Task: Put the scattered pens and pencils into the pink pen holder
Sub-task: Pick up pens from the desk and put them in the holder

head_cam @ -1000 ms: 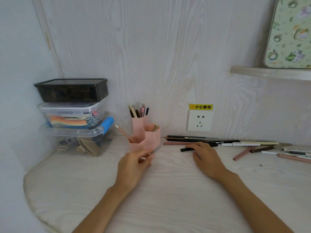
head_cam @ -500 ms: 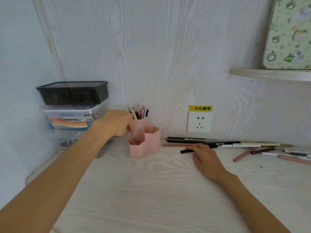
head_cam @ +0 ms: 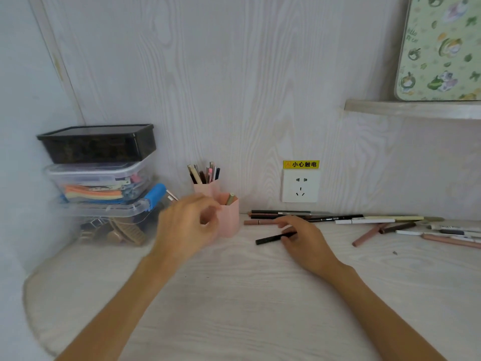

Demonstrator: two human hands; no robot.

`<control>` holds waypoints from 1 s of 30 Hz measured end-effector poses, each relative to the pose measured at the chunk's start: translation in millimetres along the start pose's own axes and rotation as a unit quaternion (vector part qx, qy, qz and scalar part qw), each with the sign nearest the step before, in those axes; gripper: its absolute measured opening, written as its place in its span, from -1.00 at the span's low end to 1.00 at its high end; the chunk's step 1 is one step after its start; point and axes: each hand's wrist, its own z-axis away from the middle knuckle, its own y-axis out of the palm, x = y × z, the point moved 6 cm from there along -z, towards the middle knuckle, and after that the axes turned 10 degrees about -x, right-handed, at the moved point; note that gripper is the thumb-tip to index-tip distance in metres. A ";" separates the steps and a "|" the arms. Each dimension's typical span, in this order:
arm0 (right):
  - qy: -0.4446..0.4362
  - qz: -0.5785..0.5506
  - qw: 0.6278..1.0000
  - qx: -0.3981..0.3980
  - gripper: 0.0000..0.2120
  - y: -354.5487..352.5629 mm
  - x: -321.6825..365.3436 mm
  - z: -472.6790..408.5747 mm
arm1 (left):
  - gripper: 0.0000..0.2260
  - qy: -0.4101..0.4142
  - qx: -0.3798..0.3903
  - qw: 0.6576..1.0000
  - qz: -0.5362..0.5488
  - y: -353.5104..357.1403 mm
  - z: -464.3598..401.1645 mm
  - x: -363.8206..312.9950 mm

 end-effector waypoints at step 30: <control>0.010 0.132 0.991 -0.018 -0.84 2.8 -10.2 -3.2 | -0.77 -0.209 0.011 0.976 0.059 -33.4 -42.0 68.5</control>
